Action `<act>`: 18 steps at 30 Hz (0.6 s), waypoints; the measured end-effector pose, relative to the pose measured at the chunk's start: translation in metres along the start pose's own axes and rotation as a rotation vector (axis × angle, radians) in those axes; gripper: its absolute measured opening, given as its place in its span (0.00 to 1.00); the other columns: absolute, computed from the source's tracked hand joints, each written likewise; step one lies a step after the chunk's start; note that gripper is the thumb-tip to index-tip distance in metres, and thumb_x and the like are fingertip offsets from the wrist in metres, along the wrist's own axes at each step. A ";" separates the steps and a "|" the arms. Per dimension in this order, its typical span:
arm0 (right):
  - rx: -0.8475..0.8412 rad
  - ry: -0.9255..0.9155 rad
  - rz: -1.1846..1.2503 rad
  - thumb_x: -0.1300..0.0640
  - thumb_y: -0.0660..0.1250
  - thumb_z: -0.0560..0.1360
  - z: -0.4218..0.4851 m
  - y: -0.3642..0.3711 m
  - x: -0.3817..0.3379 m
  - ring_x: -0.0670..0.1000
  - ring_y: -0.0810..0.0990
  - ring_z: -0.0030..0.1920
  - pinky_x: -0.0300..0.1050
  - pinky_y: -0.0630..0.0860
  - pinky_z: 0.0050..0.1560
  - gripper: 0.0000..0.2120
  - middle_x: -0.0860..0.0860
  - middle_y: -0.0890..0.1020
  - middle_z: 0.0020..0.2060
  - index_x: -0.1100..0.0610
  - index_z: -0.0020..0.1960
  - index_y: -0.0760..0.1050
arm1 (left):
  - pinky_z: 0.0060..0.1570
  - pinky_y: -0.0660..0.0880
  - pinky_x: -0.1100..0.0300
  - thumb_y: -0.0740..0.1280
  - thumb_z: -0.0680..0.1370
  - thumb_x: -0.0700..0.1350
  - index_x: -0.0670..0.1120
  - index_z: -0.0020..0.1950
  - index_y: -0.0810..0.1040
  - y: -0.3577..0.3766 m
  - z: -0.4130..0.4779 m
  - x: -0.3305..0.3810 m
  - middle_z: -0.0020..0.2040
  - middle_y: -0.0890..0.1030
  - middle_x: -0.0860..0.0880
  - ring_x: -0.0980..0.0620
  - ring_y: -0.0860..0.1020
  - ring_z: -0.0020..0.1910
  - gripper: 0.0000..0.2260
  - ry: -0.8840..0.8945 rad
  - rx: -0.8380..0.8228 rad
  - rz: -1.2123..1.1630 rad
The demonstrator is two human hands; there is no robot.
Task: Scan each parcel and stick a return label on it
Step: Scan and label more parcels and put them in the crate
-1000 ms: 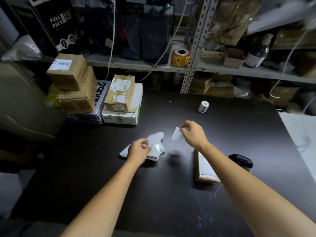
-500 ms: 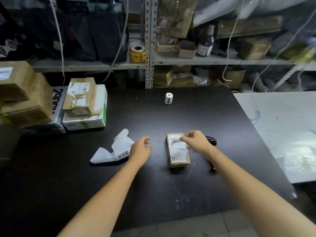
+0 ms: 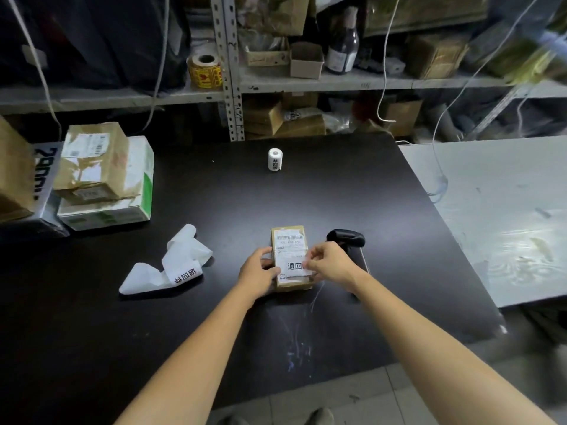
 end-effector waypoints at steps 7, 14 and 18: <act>0.100 -0.050 -0.137 0.60 0.77 0.70 0.010 0.005 -0.002 0.41 0.78 0.28 0.33 0.73 0.29 0.11 0.47 0.78 0.35 0.52 0.44 0.74 | 0.42 0.83 0.49 0.67 0.77 0.33 0.53 0.67 0.72 0.003 -0.006 0.001 0.52 0.79 0.55 0.52 0.82 0.48 0.22 -0.025 -0.027 -0.088; 0.183 -0.157 -0.283 0.50 0.78 0.68 0.007 -0.002 -0.005 0.47 0.77 0.38 0.39 0.69 0.35 0.15 0.44 0.76 0.36 0.50 0.48 0.74 | 0.46 0.83 0.49 0.66 0.78 0.34 0.51 0.71 0.70 0.003 -0.009 0.001 0.56 0.79 0.52 0.47 0.83 0.50 0.23 -0.037 -0.035 -0.115; 0.125 0.018 0.188 0.59 0.76 0.72 0.009 -0.006 0.024 0.50 0.82 0.42 0.48 0.82 0.39 0.17 0.54 0.81 0.46 0.57 0.57 0.75 | 0.44 0.83 0.54 0.65 0.79 0.34 0.51 0.74 0.68 0.004 -0.009 0.002 0.60 0.78 0.51 0.48 0.82 0.51 0.26 -0.038 -0.068 -0.120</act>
Point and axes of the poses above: each hand's wrist, its own z-axis towards the middle knuckle, its own y-axis out of the palm, x = y × z, the point moved 10 cm from there along z, towards the middle knuckle
